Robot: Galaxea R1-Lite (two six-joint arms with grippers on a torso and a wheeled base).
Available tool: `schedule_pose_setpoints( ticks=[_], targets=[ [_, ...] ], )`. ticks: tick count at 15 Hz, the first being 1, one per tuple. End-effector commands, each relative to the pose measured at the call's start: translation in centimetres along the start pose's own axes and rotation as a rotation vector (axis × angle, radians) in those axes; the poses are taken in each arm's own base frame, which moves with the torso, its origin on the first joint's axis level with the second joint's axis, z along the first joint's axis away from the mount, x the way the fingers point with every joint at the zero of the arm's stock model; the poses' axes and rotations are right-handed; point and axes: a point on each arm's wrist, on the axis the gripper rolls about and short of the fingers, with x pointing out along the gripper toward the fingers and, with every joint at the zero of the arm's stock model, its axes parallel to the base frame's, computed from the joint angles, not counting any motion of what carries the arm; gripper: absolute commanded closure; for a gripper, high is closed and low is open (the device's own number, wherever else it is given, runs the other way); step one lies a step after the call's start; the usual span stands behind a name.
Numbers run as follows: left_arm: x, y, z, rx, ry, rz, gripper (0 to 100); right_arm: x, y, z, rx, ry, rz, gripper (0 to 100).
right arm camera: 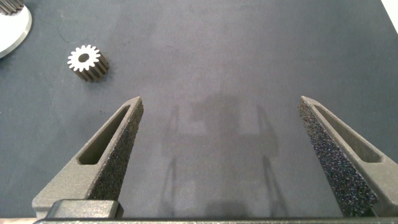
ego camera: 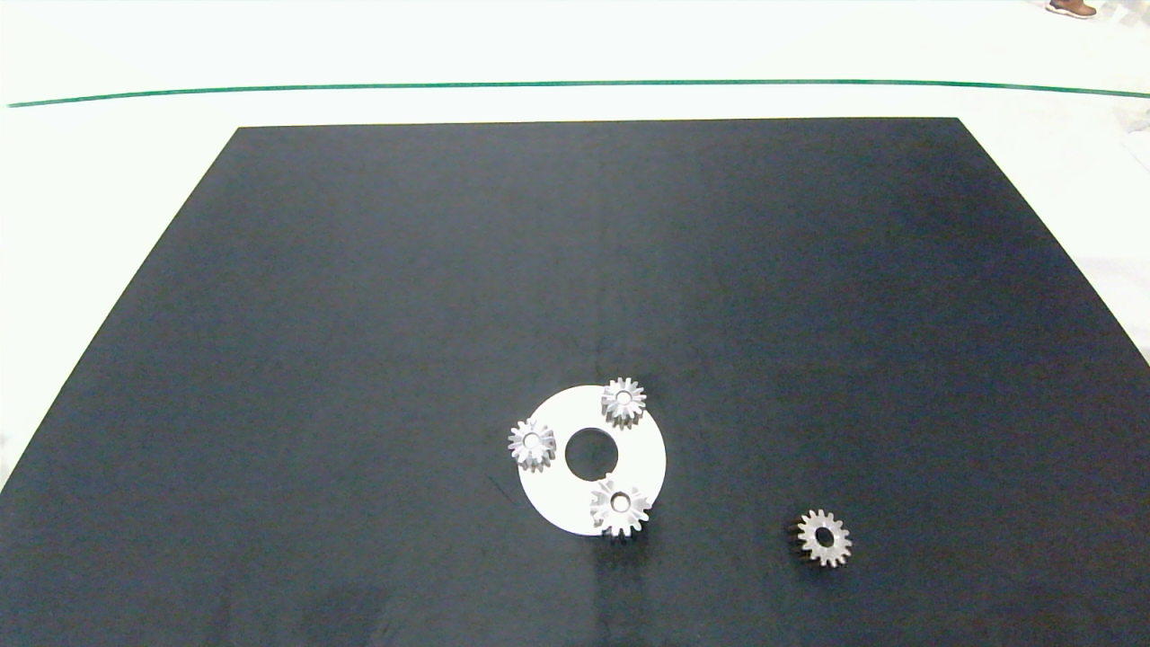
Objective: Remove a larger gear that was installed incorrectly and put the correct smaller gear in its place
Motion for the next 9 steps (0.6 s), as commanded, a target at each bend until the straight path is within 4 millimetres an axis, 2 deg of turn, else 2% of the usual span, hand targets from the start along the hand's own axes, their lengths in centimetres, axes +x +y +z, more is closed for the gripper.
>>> schedule_pose_setpoints(
  ticks=[1,9],
  targets=[
    [0.01,0.00,0.01,0.000,0.001,0.000,0,0.01,0.00,0.00,-0.001,0.001,0.000,0],
    [0.01,0.00,0.01,0.002,0.001,0.002,0,0.01,0.00,-0.02,-0.008,0.003,0.002,0]
  ],
)
